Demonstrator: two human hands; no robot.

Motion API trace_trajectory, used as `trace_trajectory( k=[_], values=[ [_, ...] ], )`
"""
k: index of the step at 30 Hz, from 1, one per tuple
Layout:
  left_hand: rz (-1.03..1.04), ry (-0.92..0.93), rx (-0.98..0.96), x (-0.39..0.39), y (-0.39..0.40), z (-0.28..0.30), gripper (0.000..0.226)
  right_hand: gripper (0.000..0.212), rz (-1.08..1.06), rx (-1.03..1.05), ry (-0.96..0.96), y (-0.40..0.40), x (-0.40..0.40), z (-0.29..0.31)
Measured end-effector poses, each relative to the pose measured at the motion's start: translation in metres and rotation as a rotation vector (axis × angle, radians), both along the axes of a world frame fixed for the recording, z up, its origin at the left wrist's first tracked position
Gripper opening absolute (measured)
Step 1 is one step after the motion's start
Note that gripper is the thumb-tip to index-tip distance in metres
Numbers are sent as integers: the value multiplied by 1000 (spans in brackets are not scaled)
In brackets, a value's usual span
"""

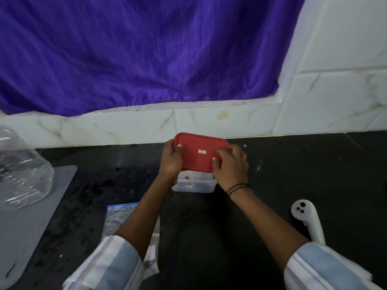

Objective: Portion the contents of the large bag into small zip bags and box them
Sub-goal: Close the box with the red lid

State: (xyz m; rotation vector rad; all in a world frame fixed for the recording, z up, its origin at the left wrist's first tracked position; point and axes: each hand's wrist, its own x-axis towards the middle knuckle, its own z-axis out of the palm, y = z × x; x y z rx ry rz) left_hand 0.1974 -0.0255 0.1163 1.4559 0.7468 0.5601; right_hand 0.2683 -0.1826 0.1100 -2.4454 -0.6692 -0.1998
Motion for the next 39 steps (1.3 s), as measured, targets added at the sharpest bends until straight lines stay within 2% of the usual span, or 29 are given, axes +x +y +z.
trace_trajectory(
  k=[3, 5, 9, 12, 23, 34, 39],
  values=[
    [28, 76, 103, -9, 23, -15, 27, 29, -16, -12, 181, 12, 11, -10],
    [36, 157, 276, -11, 31, -24, 35, 27, 25, 27, 272, 19, 17, -18],
    [33, 350, 605, -10, 44, -43, 33, 29, -2, 19, 250, 26, 20, -28],
    [26, 469, 725, -9, 51, -55, 29, 28, 2, -32, 238, 29, 22, -35],
    [25, 368, 699, -11, 65, -87, 28, 34, 31, -5, 222, 27, 16, -48],
    [-26, 431, 658, -10, 66, -75, 31, 44, 31, 83, 236, 17, 6, -58],
    [20, 448, 723, -12, 62, -73, 30, 44, 28, 106, 246, 17, 3, -61]
  ],
)
